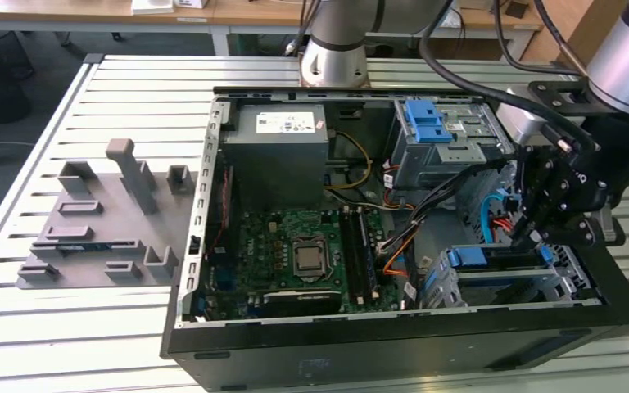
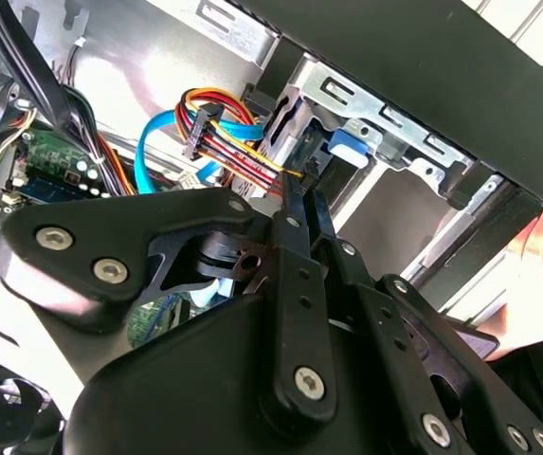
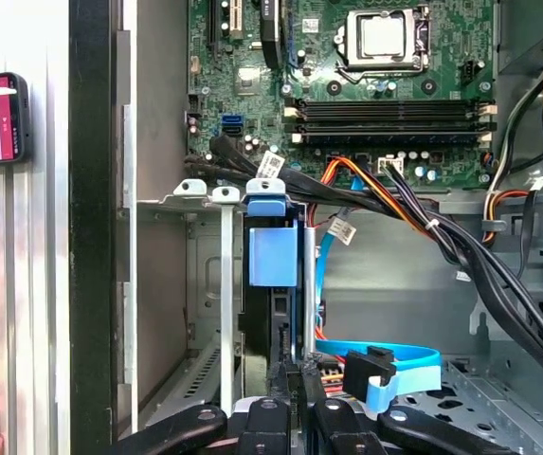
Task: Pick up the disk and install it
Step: 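Insert the first disk wire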
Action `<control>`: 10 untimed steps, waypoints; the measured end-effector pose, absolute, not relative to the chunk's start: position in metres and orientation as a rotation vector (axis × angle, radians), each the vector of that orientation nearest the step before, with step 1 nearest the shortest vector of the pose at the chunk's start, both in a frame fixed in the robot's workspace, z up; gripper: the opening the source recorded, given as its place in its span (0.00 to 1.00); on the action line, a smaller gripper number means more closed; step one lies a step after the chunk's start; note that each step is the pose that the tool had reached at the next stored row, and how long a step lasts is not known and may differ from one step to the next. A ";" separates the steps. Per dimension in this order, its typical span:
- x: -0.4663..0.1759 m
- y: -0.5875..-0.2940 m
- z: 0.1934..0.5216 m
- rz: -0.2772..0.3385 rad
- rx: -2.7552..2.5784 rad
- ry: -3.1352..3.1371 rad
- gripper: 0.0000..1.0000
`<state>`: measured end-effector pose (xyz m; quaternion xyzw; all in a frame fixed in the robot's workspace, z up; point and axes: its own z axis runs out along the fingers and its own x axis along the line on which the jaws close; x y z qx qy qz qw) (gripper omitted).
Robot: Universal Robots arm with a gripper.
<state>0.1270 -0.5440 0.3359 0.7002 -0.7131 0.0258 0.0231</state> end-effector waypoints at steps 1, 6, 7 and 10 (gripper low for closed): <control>0.127 -0.544 0.336 0.080 2.168 -2.208 0.16; 0.127 -0.545 0.335 0.080 2.168 -2.208 0.16; 0.127 -0.545 0.335 0.080 2.168 -2.208 0.16; 0.127 -0.545 0.334 0.080 2.168 -2.208 0.16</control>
